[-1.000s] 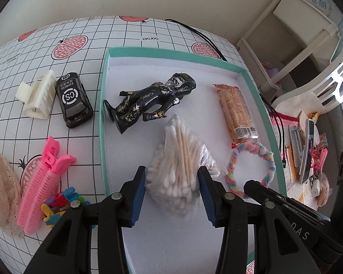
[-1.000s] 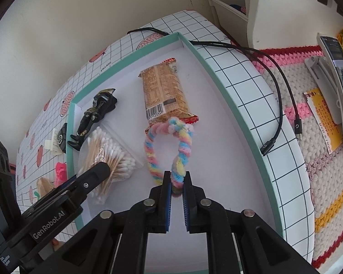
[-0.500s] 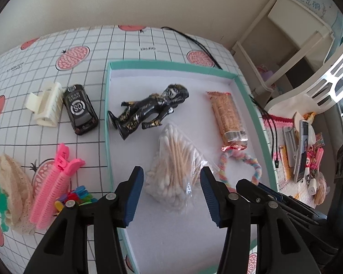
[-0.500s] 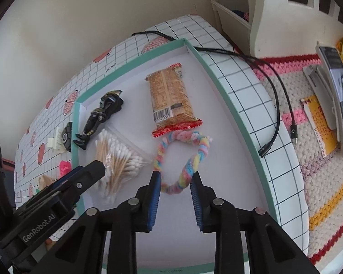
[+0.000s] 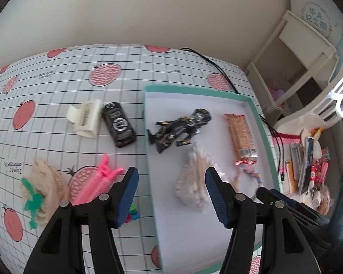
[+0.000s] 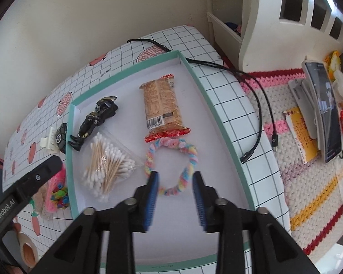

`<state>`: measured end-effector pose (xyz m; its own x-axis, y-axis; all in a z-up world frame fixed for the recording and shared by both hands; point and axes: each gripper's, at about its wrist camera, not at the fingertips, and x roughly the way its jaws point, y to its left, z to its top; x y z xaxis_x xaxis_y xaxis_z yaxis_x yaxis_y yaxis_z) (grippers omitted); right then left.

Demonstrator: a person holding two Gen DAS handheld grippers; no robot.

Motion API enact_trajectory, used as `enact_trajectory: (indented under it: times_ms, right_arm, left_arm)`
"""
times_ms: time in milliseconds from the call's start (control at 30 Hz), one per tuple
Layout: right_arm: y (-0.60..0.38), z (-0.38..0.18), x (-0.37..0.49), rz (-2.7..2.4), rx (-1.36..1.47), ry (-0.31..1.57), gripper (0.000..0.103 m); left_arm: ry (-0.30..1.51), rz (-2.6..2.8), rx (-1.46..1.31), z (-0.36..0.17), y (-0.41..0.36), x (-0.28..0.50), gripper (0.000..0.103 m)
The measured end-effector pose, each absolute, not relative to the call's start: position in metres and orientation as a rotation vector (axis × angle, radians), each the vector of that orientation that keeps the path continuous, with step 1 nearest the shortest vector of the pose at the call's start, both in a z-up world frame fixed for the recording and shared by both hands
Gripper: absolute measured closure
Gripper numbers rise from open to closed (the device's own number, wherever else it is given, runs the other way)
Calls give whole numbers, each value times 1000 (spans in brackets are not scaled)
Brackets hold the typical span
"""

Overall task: Organize objects
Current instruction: 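Lower and open both grippers, dropping hair tie and swab bag into the tray, then withdraw both open tools from the tray back toward the remaining pile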

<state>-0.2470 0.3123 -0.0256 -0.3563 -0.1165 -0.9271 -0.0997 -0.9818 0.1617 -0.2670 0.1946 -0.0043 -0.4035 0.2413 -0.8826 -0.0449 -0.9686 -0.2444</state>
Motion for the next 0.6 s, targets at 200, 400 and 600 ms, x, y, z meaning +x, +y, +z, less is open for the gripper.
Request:
enact_trajectory:
  times_ms: [200,400,600]
  right_arm:
    - [309,-25,-247,-2564,1762,-280,46]
    - [303,-22,-247,-2574,1731,-262,27]
    - [297,-20,-246,-2575,1710,-246,13]
  left_arm:
    - [-207,2547,-1644,-7,185,-267,30]
    - [-154,2609,-1640,-7,176,-265,17]
    - [-119,2645,-1631,-6,173,-263,8]
